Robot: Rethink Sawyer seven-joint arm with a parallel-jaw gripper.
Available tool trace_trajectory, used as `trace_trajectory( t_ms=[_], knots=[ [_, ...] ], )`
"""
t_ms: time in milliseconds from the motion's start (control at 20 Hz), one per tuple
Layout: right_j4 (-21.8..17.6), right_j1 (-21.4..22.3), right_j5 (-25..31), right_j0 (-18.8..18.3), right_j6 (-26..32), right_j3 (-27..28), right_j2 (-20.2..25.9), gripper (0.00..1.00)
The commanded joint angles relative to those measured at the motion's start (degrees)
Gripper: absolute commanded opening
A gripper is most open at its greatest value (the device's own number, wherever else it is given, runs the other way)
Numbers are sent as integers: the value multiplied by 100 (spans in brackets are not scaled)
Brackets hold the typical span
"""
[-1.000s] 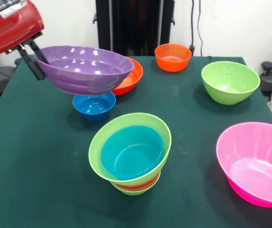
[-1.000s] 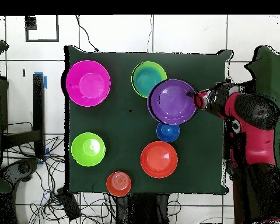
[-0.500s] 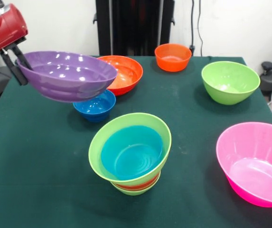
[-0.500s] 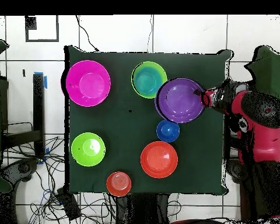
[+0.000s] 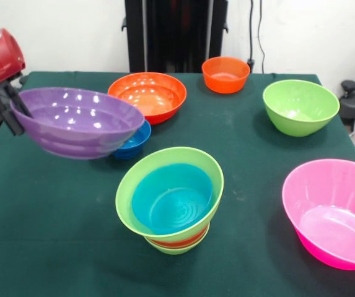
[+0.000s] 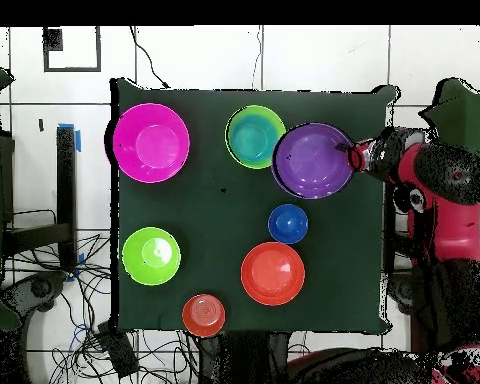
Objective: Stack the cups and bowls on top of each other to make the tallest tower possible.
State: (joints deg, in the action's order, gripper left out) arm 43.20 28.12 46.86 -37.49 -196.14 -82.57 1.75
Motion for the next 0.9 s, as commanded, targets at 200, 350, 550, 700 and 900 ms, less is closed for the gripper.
trace_trajectory(
  t_ms=[200,350,550,700,900],
  knots=[
    [-143,-631,15,422,-247,850,473,0],
    [-117,-674,100,451,-330,972,433,0],
    [-61,-693,81,475,-321,953,416,0],
    [-49,-703,102,494,-328,959,391,0],
    [-51,-736,81,516,-317,1005,380,0]
  ],
)
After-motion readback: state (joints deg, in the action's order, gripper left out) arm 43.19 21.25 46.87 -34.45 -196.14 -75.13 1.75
